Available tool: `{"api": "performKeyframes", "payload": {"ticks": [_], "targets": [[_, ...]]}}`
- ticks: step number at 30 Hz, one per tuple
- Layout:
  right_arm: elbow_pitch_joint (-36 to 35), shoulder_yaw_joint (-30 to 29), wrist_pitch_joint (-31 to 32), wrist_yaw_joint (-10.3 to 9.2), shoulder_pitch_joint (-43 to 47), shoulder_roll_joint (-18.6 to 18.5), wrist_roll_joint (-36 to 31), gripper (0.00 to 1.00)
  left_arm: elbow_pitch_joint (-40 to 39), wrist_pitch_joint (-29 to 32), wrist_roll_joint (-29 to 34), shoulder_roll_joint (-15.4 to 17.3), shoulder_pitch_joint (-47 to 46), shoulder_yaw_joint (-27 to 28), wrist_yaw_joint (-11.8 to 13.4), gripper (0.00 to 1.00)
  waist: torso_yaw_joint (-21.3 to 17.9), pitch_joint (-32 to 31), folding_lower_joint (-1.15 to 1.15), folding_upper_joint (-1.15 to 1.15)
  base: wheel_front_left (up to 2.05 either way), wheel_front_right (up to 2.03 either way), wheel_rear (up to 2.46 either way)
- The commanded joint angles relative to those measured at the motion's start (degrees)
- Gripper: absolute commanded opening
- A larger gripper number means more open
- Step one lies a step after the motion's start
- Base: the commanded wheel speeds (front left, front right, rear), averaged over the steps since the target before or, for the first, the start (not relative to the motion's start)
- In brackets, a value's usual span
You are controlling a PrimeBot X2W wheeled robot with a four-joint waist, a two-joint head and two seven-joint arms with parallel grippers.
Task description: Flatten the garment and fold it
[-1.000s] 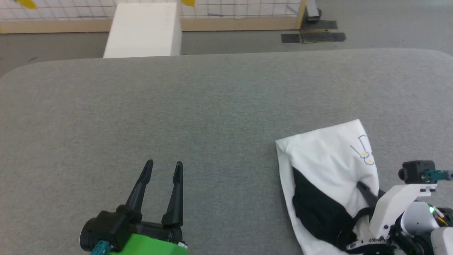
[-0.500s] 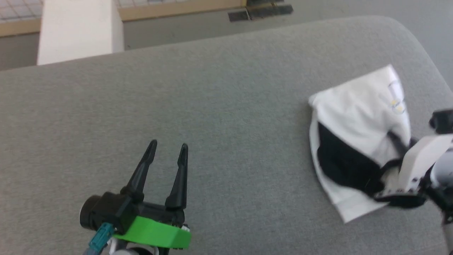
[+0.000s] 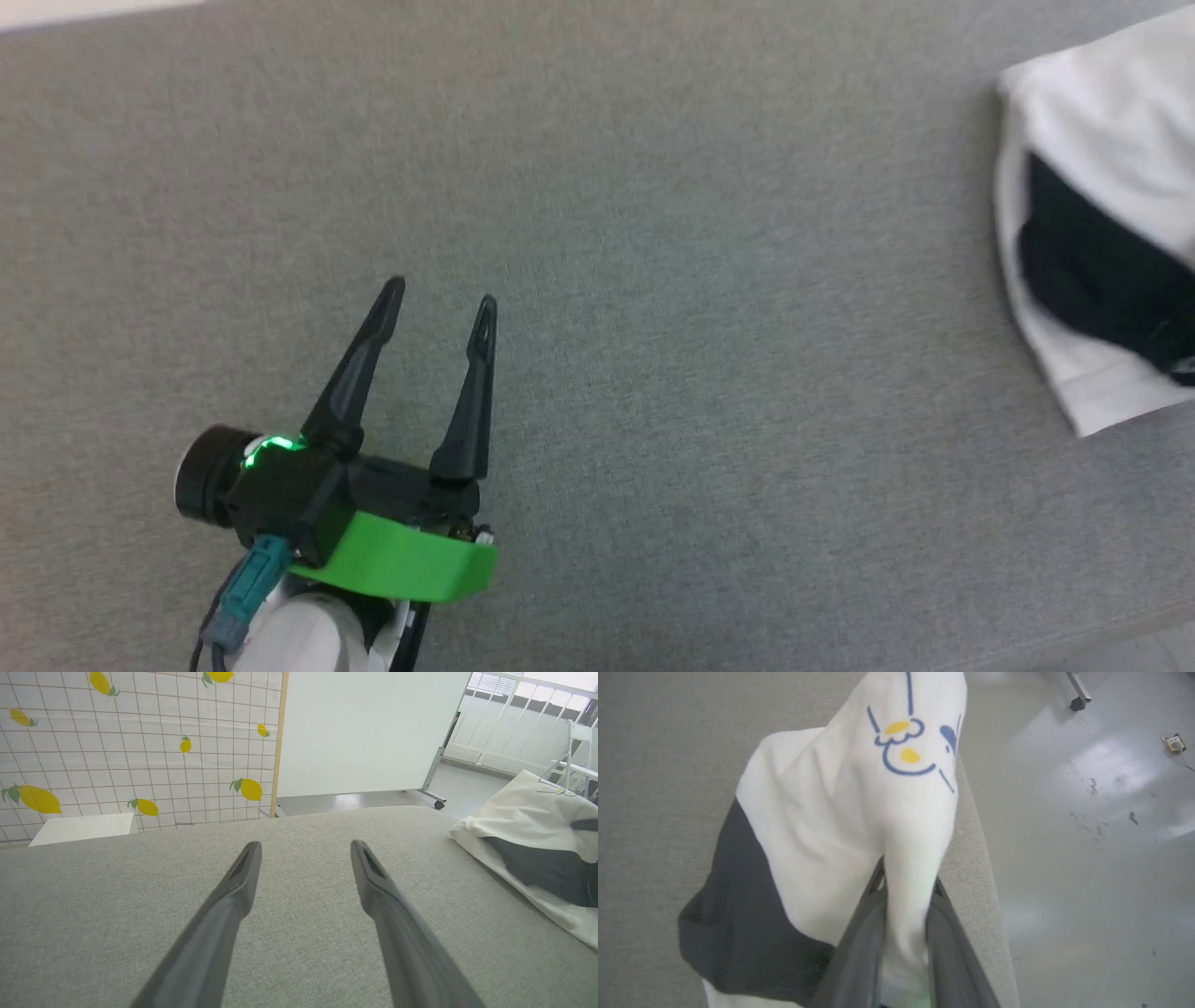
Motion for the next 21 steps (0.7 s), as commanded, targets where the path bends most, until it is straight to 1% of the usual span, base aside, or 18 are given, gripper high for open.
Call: {"api": "performKeyframes", "payload": {"ticks": [1,2,6,10,12,13,14,16,21], "targets": [[0.72,-0.47,-0.72,-0.1,-1.31,-1.02,-0.43,0.0,-0.5,0.29,0.87,0.43,-1.47,-0.11,0.47,1.0,0.75,5.38,-0.01,0.0,0.0,0.0,0.0],[1.39,-0.54,-1.19,-0.1,-1.93,-1.84,-0.39,0.0,-0.76,0.52,1.32,0.47,-1.84,-0.31,0.59,1.0,0.83,6.16,-0.01,0.0,0.0,0.0,0.0],[4.76,-2.32,-2.9,-0.1,-4.55,-3.12,-0.82,0.0,-1.42,1.35,2.2,0.9,-2.89,-0.61,0.68,1.0,0.96,8.76,-0.01,0.0,0.0,0.0,0.0],[8.74,-3.01,-5.61,-0.1,-6.07,-4.55,-2.48,0.0,-1.86,1.18,3.29,1.05,-3.66,-0.86,1.04,1.0,1.38,10.07,-0.01,0.0,0.0,0.0,0.0],[10.95,-3.29,-6.56,-0.1,-6.55,-4.64,-3.07,0.0,-2.01,1.11,3.88,1.17,-3.85,-0.9,1.35,1.0,1.41,10.35,-0.01,0.0,0.0,0.0,0.0],[11.92,-3.39,-6.74,-0.1,-6.68,-4.56,-3.35,0.14,-2.09,1.05,4.16,1.18,-3.93,-0.85,1.58,1.0,1.4,10.43,-0.01,0.0,0.0,0.0,0.0],[13.02,-3.61,-7.02,-0.1,-6.85,-4.35,-3.71,0.37,-2.17,1.0,4.37,1.15,-4.02,-0.81,1.83,1.0,1.38,10.47,-0.01,0.0,0.0,0.0,0.0],[14.66,-3.95,-7.78,-0.1,-7.11,-3.89,-4.51,1.0,-2.18,0.9,4.45,0.96,-4.02,-0.59,2.33,1.0,1.34,10.18,-0.01,0.0,0.0,0.0,0.0],[16.74,-3.6,-9.44,-0.1,-7.53,-3.54,-5.82,1.0,-1.78,-0.16,2.56,-0.43,-3.21,0.51,3.57,1.0,1.35,7.75,-0.01,0.0,0.0,0.0,0.0]]}}
